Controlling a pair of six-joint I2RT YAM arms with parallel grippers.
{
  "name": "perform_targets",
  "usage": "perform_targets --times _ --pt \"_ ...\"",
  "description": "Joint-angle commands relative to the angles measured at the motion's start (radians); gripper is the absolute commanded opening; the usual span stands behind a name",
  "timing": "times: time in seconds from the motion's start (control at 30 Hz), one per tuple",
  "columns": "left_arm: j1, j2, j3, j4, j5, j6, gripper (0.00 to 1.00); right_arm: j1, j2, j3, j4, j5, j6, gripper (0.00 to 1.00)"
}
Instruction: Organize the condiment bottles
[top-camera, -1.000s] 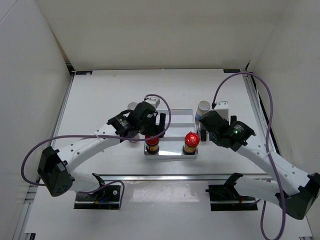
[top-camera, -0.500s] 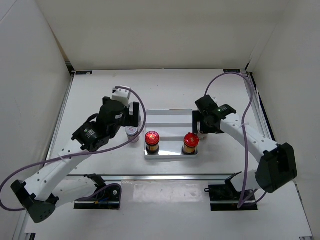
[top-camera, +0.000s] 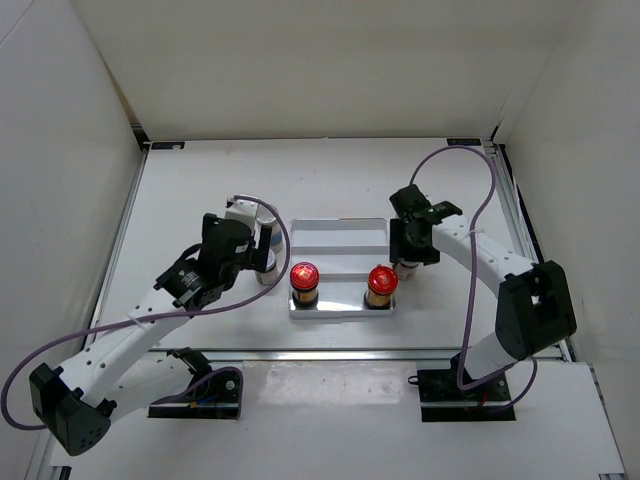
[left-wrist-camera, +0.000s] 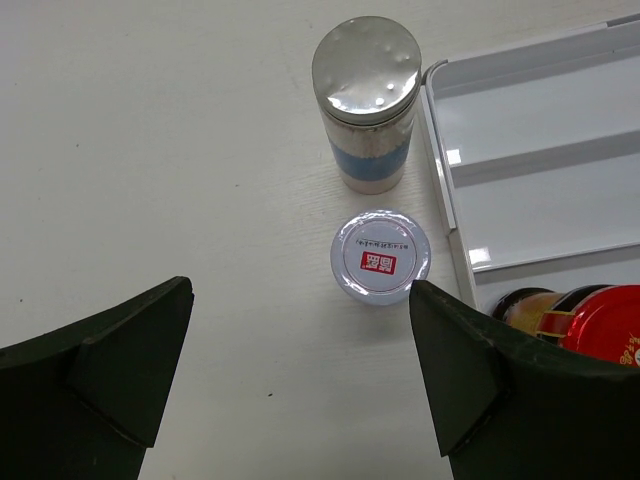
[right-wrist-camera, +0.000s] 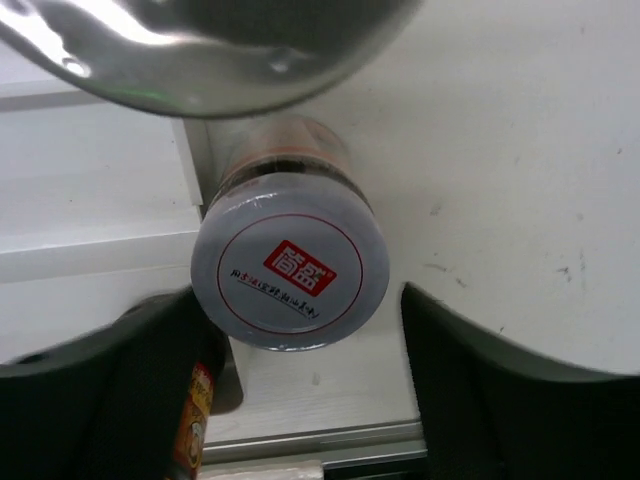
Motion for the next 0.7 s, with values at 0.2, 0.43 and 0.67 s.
perform_targets --times 0.2,0.43,0.67 --pt "0.004 0.019 0.017 0.034 -0.012 0.011 1.00 -0.011 -0.072 0.042 0.044 -0.022 -0.018 0.20" --pt "0.004 0.019 0.026 0.034 0.006 0.011 1.00 -0.002 -0.154 0.089 0.026 -0.008 -0.027 0.17" --pt "0.004 0.019 0.026 0.034 0.006 0.011 1.00 -0.002 -0.057 0.111 0.026 0.001 -0.057 0.85"
